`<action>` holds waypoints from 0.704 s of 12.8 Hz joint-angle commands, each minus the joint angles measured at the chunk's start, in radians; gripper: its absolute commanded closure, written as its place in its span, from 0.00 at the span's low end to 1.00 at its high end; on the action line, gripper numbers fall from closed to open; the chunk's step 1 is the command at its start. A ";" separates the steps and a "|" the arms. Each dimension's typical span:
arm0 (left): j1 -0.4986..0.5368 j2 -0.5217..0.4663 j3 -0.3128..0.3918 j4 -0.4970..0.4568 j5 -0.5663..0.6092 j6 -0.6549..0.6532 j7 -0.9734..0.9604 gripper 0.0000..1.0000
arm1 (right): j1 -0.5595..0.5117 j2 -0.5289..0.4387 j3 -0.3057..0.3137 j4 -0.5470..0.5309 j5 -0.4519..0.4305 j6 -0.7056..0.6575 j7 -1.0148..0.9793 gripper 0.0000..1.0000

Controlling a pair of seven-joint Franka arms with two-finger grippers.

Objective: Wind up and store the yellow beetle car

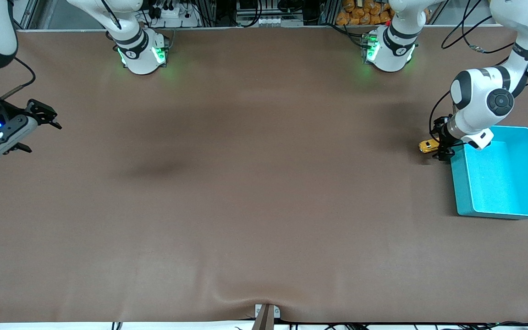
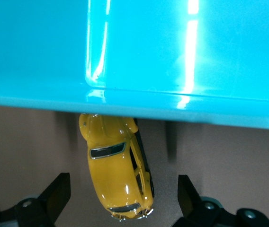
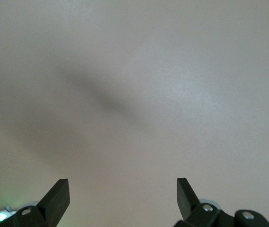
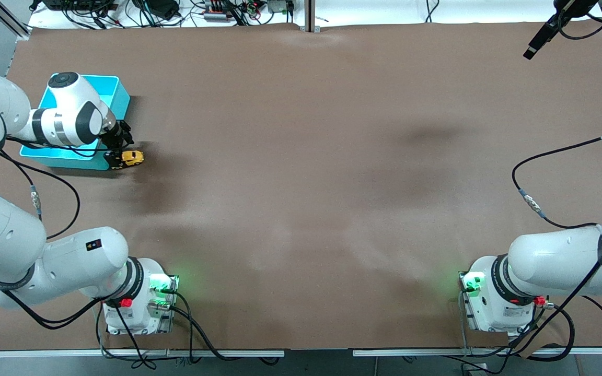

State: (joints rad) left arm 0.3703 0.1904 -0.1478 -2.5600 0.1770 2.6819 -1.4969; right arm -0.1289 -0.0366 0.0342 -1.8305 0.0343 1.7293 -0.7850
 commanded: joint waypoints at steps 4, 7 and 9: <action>0.032 0.007 -0.004 -0.006 0.076 0.030 -0.019 0.47 | 0.014 -0.098 0.004 -0.020 0.012 -0.045 0.284 0.00; 0.030 0.004 -0.006 -0.005 0.076 0.030 -0.019 0.75 | 0.015 -0.112 0.003 -0.003 0.012 -0.065 0.386 0.00; 0.029 -0.006 -0.006 -0.003 0.076 0.024 -0.011 0.81 | 0.015 -0.112 0.004 0.014 0.009 -0.082 0.497 0.00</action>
State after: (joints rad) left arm 0.3911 0.1965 -0.1477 -2.5590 0.2223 2.6922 -1.4968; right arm -0.1266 -0.1355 0.0440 -1.8262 0.0363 1.6693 -0.3833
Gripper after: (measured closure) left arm 0.524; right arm 0.000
